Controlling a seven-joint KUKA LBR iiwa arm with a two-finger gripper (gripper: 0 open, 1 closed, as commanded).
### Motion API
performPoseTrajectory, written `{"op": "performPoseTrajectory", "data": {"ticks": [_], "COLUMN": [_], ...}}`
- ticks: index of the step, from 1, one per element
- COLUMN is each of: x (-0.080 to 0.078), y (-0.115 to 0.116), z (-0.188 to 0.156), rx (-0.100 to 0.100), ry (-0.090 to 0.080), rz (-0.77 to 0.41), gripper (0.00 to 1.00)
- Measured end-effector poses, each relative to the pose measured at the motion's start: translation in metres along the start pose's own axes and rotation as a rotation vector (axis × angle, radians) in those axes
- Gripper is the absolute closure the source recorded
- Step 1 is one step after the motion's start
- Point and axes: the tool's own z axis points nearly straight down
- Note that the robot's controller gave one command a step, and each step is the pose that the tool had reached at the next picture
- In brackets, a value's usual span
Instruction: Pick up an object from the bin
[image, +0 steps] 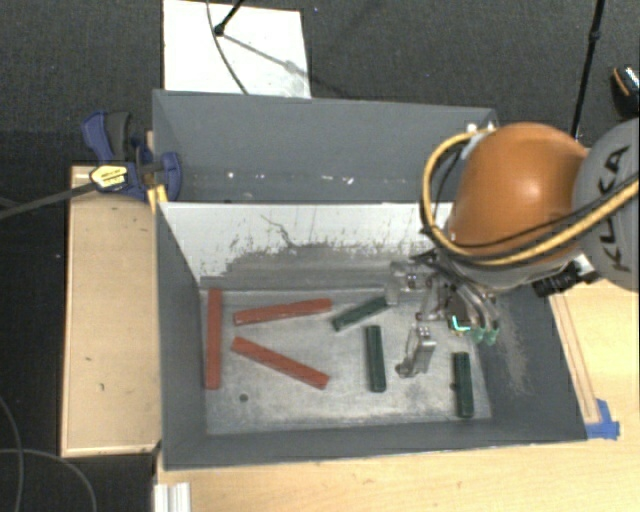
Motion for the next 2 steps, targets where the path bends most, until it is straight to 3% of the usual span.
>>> {"op": "performPoseTrajectory", "data": {"ticks": [1, 2], "x": [-0.0015, -0.0015], "y": [-0.0002, -0.0002], "z": [-0.0037, -0.0037], "rx": [-0.001, -0.001], "ry": [-0.008, -0.008], "rz": [0.003, 0.004], "gripper": [1.0, 0.0]}}
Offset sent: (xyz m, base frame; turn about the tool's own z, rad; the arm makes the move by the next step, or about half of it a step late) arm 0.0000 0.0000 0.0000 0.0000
